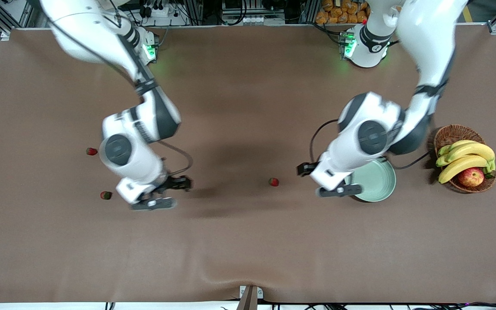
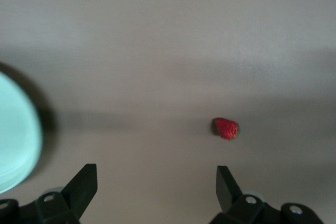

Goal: Collect all strawberries into plate
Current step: 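Set the strawberry down with the right gripper while the left gripper approaches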

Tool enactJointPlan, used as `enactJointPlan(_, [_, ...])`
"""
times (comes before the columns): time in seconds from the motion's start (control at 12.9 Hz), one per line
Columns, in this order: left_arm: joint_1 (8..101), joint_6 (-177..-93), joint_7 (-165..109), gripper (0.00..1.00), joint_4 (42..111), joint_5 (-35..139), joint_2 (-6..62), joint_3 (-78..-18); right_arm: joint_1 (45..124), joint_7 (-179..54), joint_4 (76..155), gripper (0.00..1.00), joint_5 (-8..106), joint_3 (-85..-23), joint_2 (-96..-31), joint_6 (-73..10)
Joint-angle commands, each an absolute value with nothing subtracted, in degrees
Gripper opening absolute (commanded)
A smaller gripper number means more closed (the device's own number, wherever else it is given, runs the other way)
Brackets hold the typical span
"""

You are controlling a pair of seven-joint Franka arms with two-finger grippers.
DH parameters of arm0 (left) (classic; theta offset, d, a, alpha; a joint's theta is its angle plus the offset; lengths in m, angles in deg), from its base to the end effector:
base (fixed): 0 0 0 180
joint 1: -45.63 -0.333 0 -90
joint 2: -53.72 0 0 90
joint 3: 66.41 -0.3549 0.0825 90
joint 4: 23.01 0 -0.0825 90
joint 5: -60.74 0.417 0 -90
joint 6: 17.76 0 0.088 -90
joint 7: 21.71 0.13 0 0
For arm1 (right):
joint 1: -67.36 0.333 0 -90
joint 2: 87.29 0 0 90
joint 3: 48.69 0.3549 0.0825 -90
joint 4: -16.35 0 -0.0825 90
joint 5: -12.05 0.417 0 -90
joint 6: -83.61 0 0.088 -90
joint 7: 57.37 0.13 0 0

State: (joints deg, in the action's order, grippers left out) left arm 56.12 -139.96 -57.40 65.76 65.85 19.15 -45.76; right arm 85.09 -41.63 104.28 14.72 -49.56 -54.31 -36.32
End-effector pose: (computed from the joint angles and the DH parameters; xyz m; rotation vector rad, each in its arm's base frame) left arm 0.6639 -0.3481 0.3090 3.0222 0.1407 -0.0802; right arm 0.7148 0.2217 0.3110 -3.1155 0.0026 0.0394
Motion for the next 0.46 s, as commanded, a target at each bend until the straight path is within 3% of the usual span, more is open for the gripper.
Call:
enactJointPlan(0.0, [58.8,-144.31,-65.01,1.0,61.99,68.21,13.75,-45.93,78.55,-42.34,106.7,1.0,11.01,-48.25,-56.53,-30.93])
enactJointPlan(0.39, [64.51,-150.2,-84.85,1.0,58.92,68.03,7.42,-48.83,69.13,-42.78,106.53,1.0,10.29,-48.16,-53.91,-31.61])
